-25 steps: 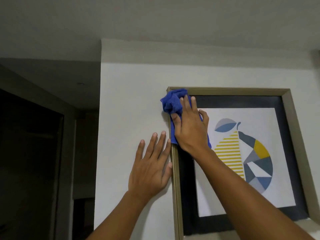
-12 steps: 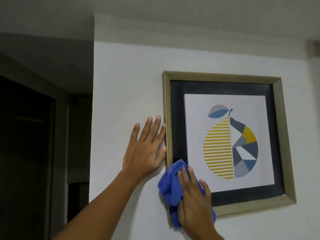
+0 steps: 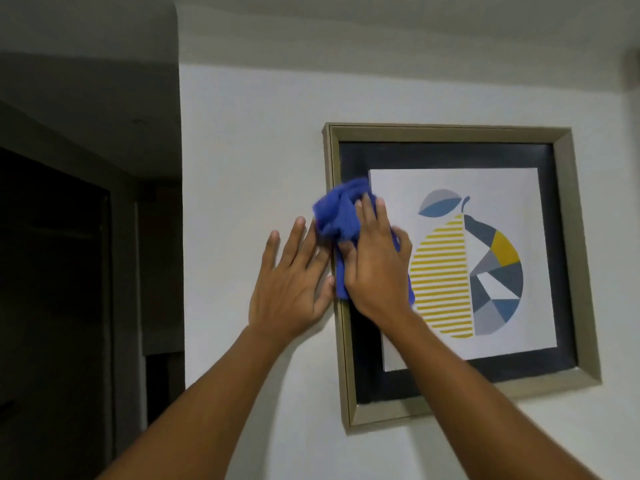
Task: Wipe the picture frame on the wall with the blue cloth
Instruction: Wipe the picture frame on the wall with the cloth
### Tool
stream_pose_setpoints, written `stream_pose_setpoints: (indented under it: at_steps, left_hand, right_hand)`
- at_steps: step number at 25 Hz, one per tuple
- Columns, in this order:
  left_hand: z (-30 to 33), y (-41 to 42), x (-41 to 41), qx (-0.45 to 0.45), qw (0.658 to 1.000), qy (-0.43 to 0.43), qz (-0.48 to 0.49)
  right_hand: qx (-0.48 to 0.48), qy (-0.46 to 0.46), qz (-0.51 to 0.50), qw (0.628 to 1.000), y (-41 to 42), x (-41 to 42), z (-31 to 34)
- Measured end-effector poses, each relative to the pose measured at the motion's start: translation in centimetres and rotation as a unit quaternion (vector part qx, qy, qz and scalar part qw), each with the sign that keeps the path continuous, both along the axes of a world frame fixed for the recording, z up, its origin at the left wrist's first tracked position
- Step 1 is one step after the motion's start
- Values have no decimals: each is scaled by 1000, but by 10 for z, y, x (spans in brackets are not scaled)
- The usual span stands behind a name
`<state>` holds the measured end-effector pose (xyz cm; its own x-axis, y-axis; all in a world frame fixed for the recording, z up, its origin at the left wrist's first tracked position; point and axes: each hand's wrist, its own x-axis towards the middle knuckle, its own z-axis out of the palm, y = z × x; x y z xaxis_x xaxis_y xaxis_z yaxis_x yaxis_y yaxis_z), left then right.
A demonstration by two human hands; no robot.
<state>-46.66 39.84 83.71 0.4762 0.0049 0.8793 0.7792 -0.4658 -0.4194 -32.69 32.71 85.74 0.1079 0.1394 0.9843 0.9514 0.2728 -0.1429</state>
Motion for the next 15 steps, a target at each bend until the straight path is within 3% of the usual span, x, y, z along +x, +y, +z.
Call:
stream_pose_setpoints:
  at_steps: [3, 6, 11, 15]
  left_hand:
    - [1, 3, 2, 3, 1000, 0, -2]
    - [-3, 8, 2, 9, 1000, -7, 6]
    - [-6, -9, 1, -36, 999, -9, 5]
    - [-38, -45, 24, -80, 984, -116, -105]
  right_hand:
    - [-51, 24, -23, 998, -7, -5, -100]
    - [-144, -54, -70, 986, -23, 1, -178]
    - [-145, -175, -98, 969, -64, 18, -188]
    - [-177, -94, -74, 977, -98, 47, -203]
